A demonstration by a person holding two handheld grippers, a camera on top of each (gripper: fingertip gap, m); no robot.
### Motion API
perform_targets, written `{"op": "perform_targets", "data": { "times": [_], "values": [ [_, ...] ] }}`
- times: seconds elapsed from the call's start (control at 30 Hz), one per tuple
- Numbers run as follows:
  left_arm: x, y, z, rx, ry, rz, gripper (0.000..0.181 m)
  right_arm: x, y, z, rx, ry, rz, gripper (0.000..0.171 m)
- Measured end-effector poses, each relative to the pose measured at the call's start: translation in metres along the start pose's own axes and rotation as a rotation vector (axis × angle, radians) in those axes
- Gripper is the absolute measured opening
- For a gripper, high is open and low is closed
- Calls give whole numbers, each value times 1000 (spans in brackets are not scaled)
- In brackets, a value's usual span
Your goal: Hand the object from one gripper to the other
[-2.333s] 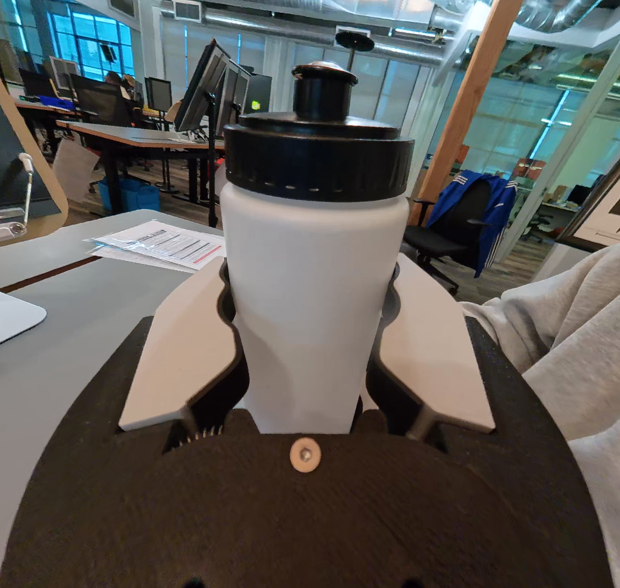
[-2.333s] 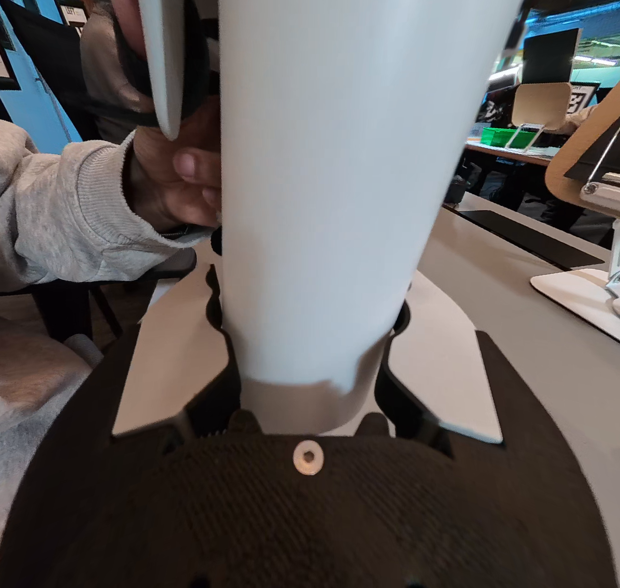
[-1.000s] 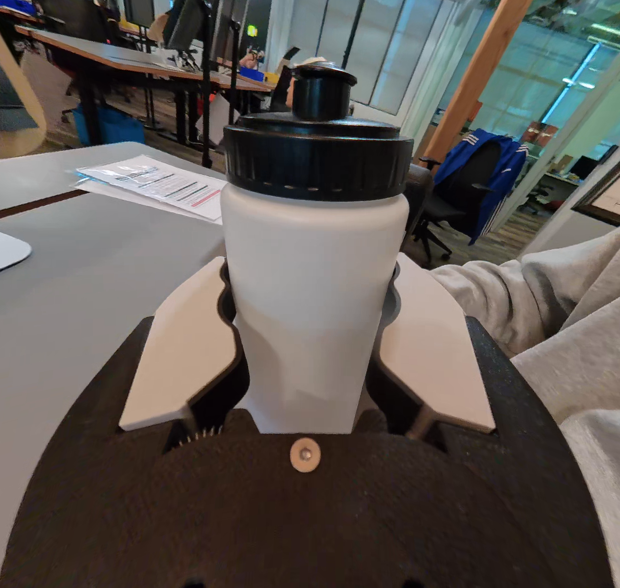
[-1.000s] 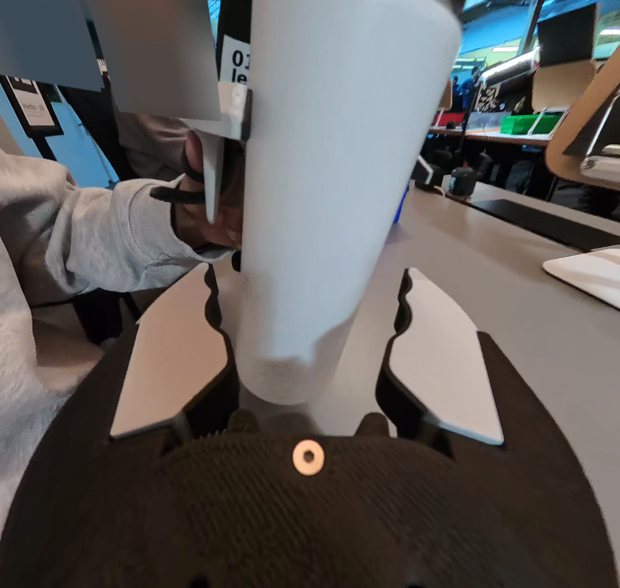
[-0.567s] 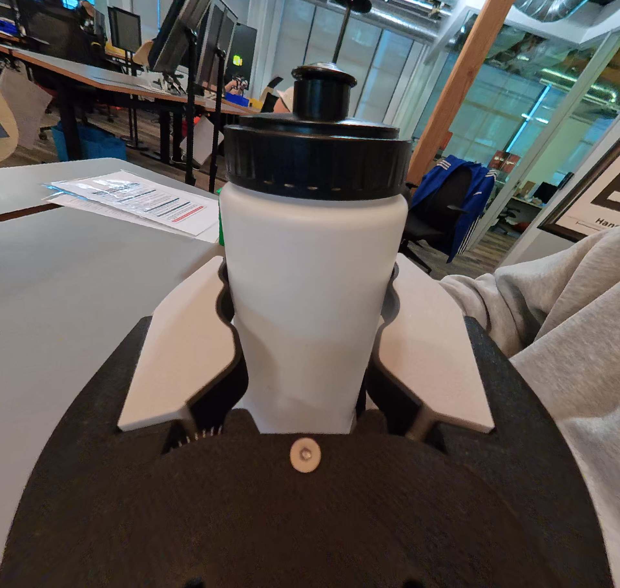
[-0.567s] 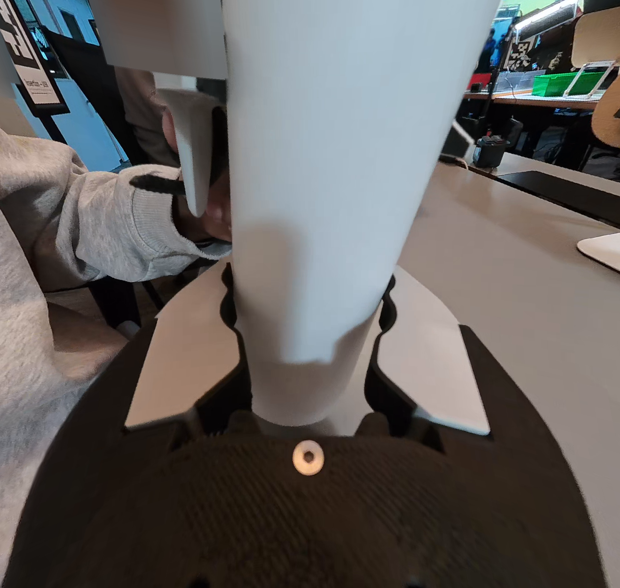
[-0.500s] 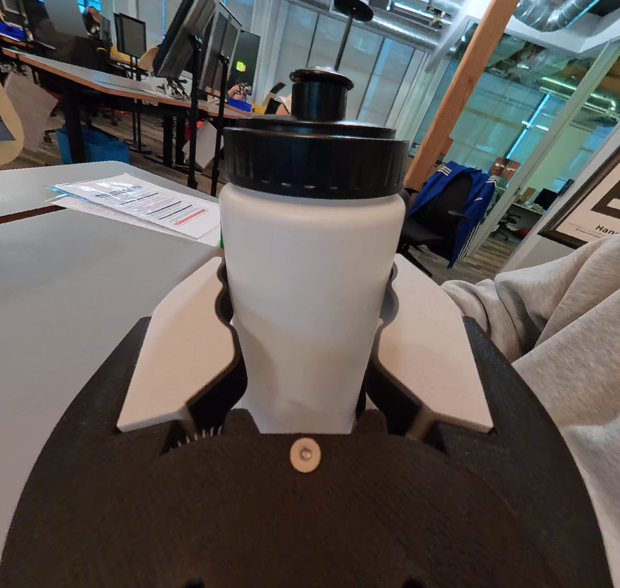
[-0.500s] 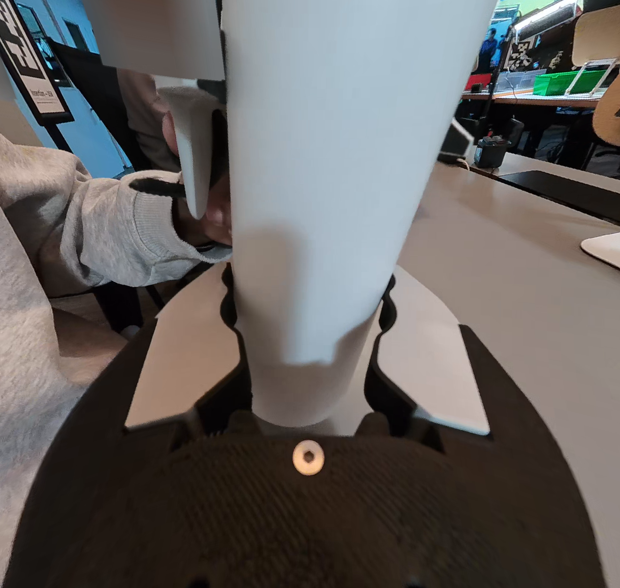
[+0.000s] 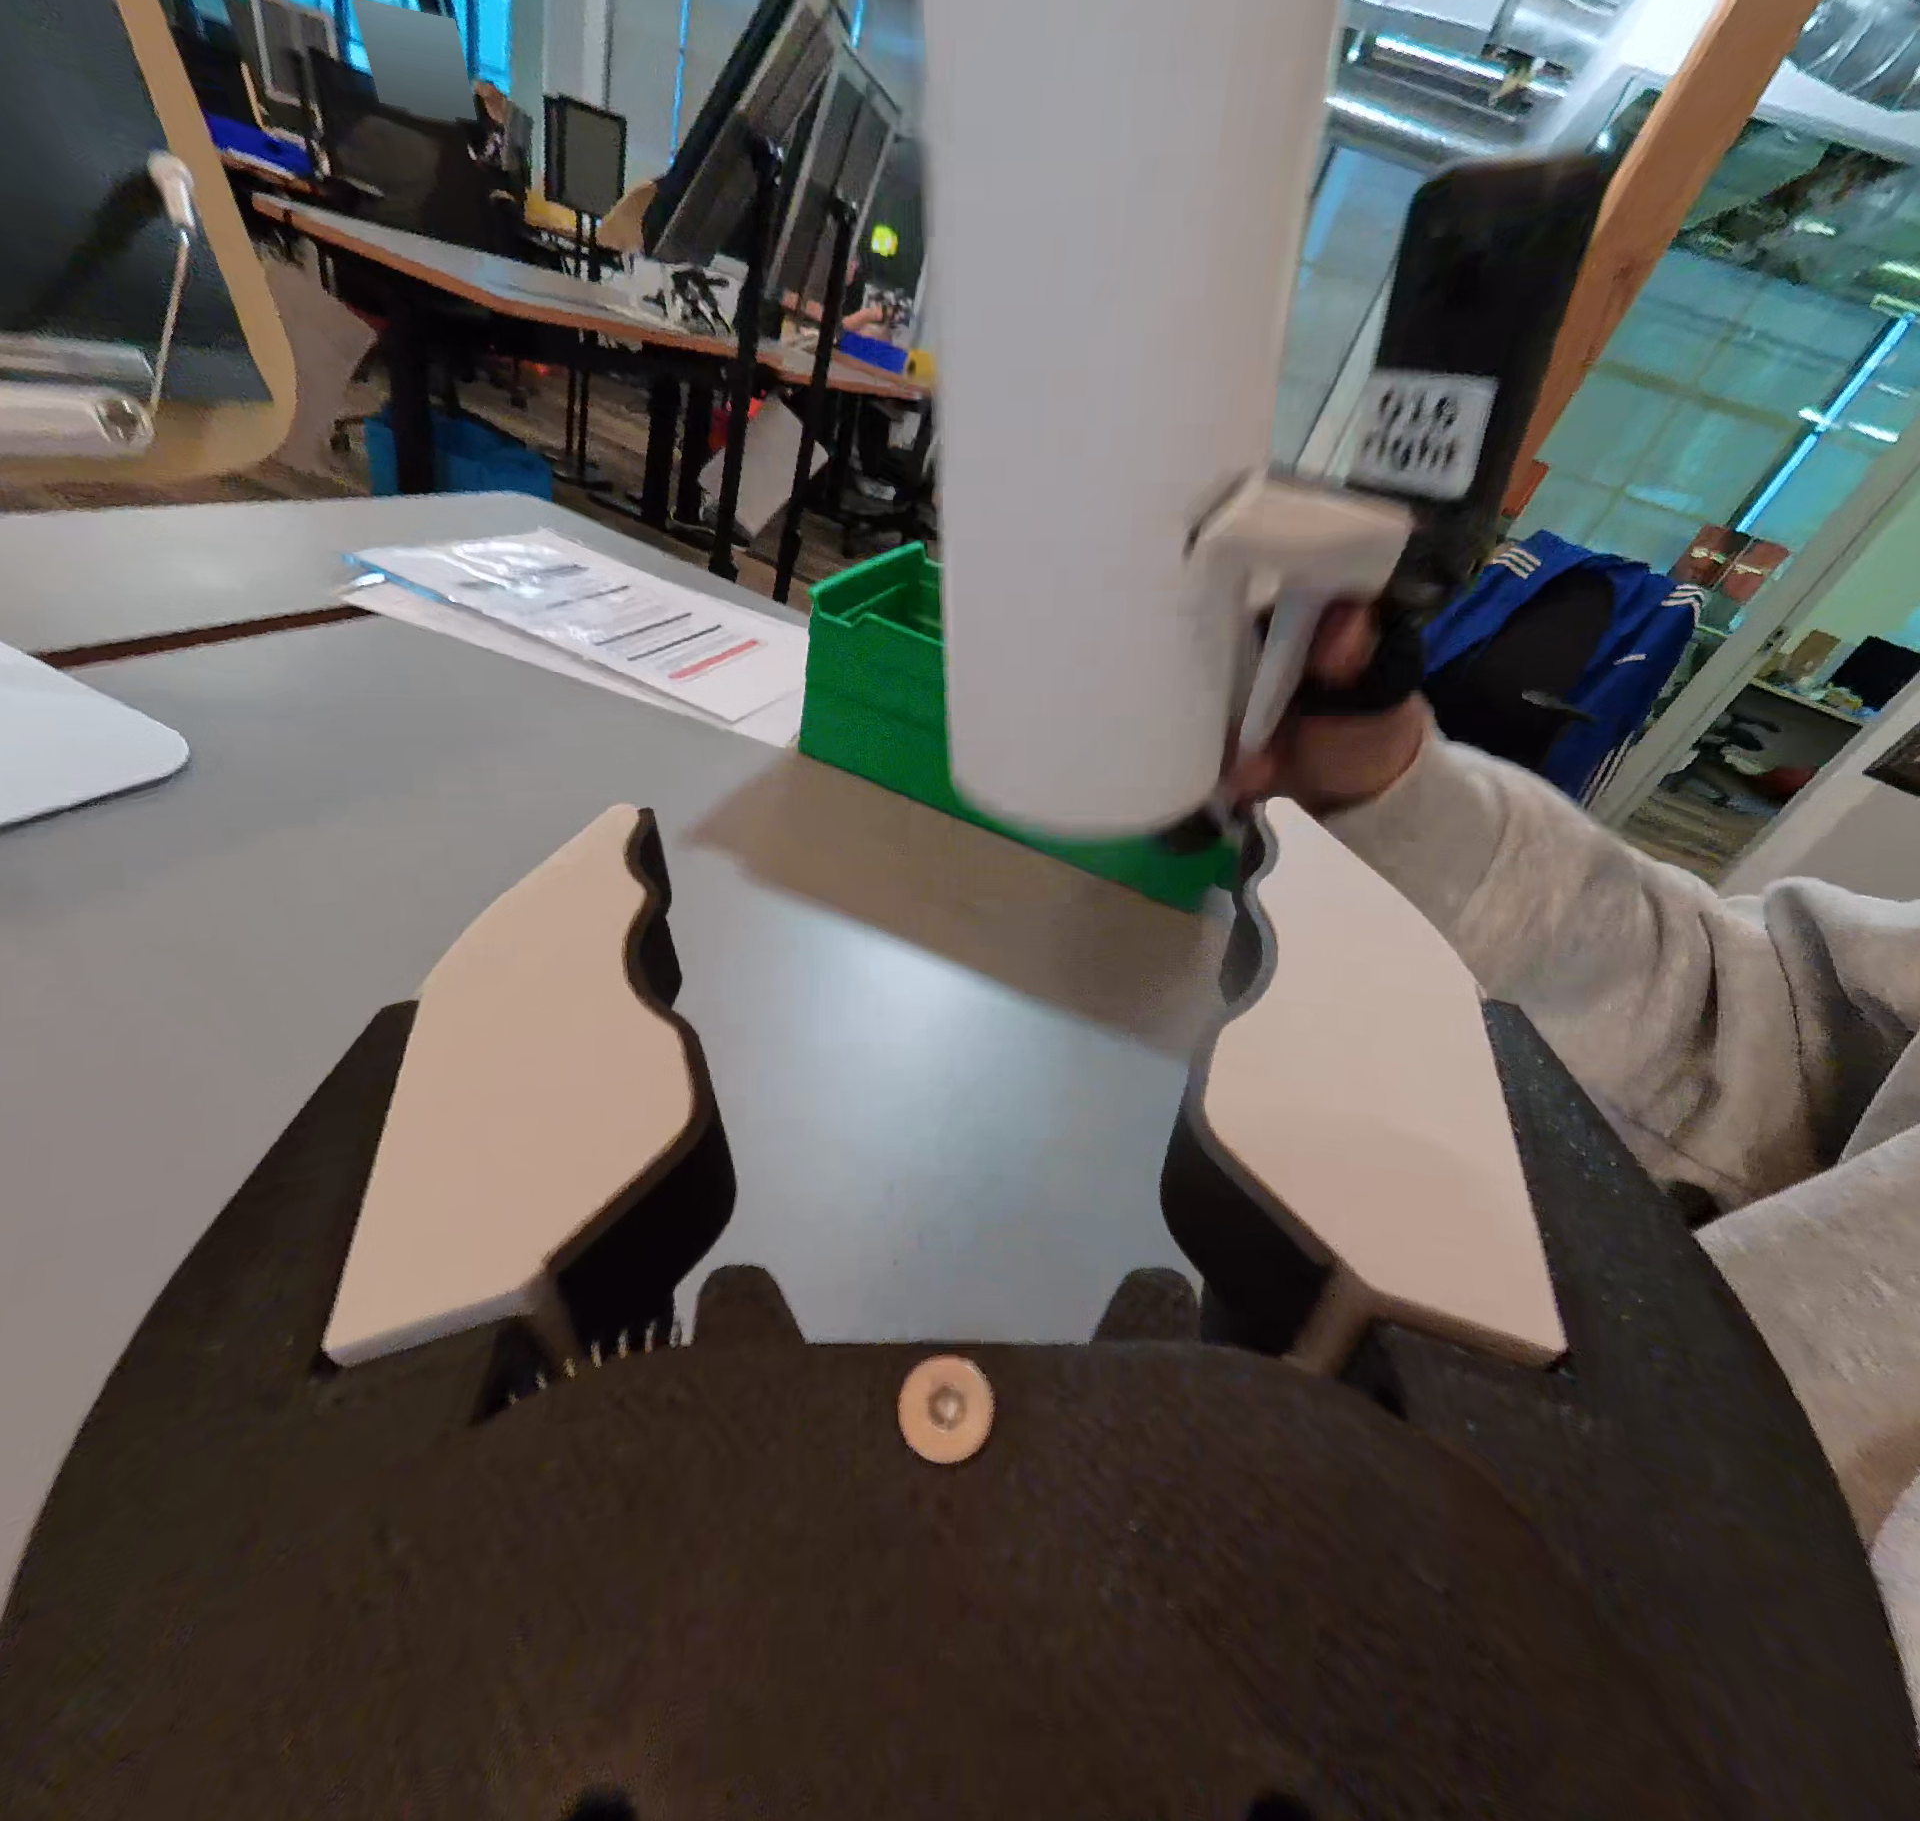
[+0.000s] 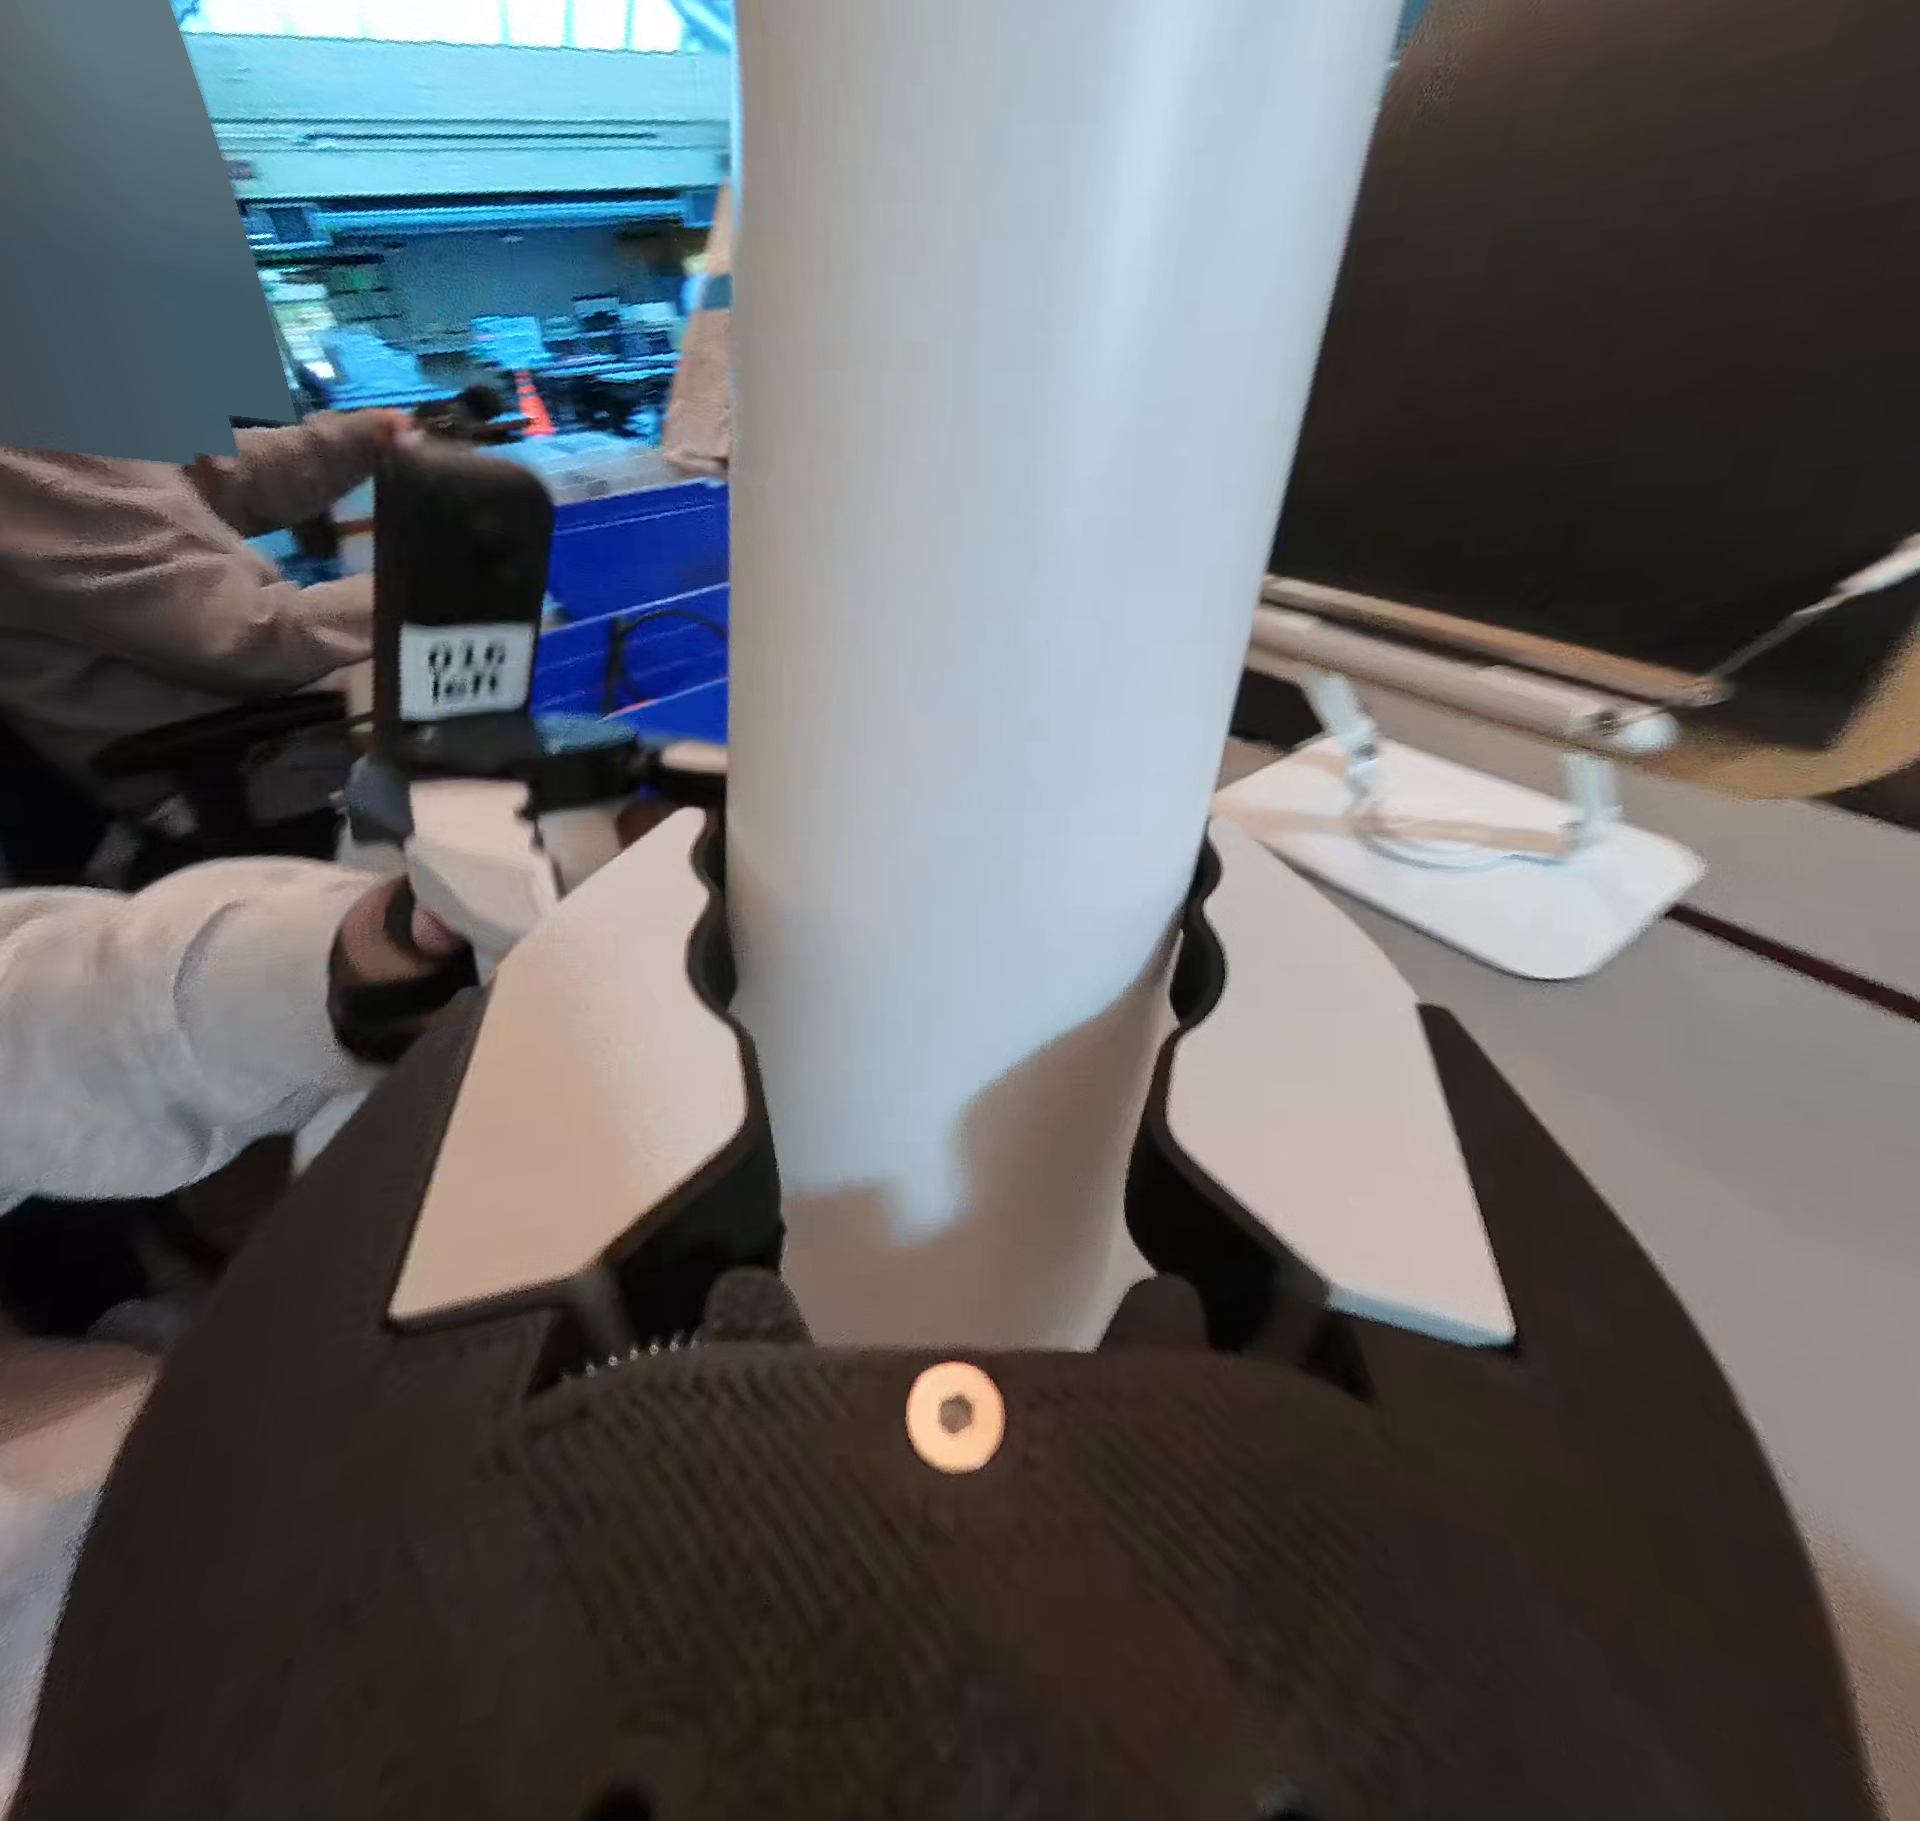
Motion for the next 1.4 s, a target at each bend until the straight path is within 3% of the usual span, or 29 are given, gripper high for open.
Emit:
{"op": "perform_targets", "data": {
  "times": [0.13, 0.27, 0.4, 0.53, 0.67, 0.83, 1.13, 1.3, 1.4],
  "values": [
    [-6, 14, 8, -34, 28, -50, 99, 38, -31, -56, 14, 196, -20, 85],
    [-9, 22, 12, -58, 36, -68, 96, 89, -29, -116, -84, 440, -25, 85],
    [-11, 26, 13, -67, 37, -78, 95, 151, 19, -173, -378, 653, 95, 85],
    [-13, 28, 14, -69, 34, -87, 94, 187, 93, -207, -618, 638, 370, 85],
    [-15, 30, 15, -75, 31, -93, 94, 194, 150, -208, -777, 531, 596, 85],
    [-18, 34, 16, -89, 33, -102, 93, 184, 192, -185, -989, 412, 665, 85],
    [-17, 35, 15, -113, 62, -122, 87, 176, 188, -170, -984, 342, 665, 86],
    [-17, 36, 15, -121, 59, -115, 86, 174, 180, -180, -996, 350, 634, 103],
    [-17, 37, 16, -123, 57, -115, 85, 173, 166, -190, -978, 377, 609, 103]
  ]
}}
Point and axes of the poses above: each gripper's, where its closed fingertips meet, z out along the fingers, y out of its underside, x = y × z across the jaws, the point moved 5 cm from there along -z, back along the fingers, and after that the axes turned 12 degrees about -x, right-handed, at the moved point
